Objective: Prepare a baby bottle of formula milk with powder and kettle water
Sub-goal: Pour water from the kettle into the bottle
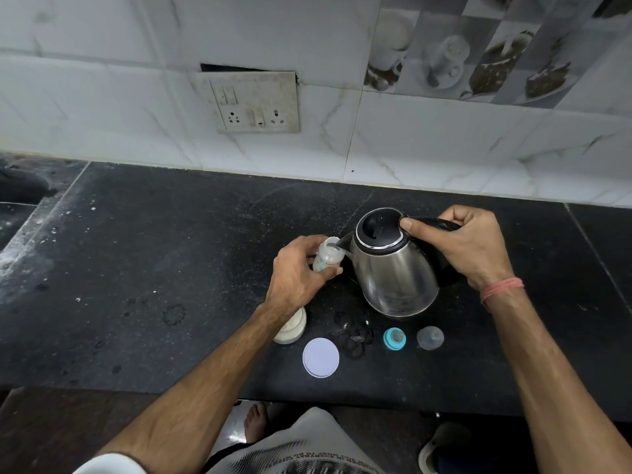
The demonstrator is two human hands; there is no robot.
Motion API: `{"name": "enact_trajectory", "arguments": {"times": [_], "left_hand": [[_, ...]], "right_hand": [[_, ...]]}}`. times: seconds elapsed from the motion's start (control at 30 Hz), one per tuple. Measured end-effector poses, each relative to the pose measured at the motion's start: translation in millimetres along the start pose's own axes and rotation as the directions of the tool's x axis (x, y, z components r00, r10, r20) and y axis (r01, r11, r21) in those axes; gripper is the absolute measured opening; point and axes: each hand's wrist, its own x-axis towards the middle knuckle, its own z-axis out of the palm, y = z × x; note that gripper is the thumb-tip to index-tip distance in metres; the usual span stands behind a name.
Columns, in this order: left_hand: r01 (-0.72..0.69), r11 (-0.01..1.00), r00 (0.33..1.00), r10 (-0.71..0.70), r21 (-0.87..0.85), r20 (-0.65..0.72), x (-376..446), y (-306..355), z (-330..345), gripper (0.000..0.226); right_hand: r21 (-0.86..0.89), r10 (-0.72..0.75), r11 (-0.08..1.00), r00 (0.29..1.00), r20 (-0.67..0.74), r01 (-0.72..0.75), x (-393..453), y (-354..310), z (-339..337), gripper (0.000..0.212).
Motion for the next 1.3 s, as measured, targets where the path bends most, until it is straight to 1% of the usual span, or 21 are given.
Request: {"name": "enact_trajectory", "arguments": {"times": [0.13, 0.27, 0.43, 0.6, 0.97, 1.17, 1.3], "left_hand": [[0.021, 1.000, 0.999, -0.020, 0.003, -0.024, -1, 1, 3, 0.066], [0.052, 0.999, 0.998, -0.052, 0.008, -0.045, 0, 4, 7, 0.067], [0.071, 0.997, 0.995, -0.069, 0.021, -0.076, -1, 7, 9, 0.063], [0.109, 0.993, 0.991, -0.106, 0.038, -0.084, -6, 9, 10, 0.063], [0.140, 0.990, 0.986, -0.140, -0.003, -0.092, -16, 16, 18, 0.057], [0.130, 0.991, 0.987, -0.131, -0.019, -0.091, -19, 14, 22, 0.058], [0.134, 0.990, 0.986, -0.138, -0.050, -0.091, -21, 11, 24, 0.056]], "right_hand": [[0.162, 0.025, 0.987, 1.000, 0.007, -0.025, -2, 11, 1, 0.071], [0.328, 0.079, 0.941, 0.996, 0.028, -0.084, -4, 22, 2, 0.065], [0.448, 0.128, 0.885, 0.991, 0.038, -0.131, -8, 40, 8, 0.059], [0.502, 0.172, 0.848, 0.984, 0.038, -0.168, 1, 54, 15, 0.062], [0.512, 0.218, 0.831, 0.974, 0.057, -0.217, 13, 86, 31, 0.059], [0.475, 0.209, 0.853, 0.976, 0.066, -0.215, 11, 88, 38, 0.054], [0.482, 0.206, 0.851, 0.977, 0.053, -0.206, 10, 93, 44, 0.052]]}}
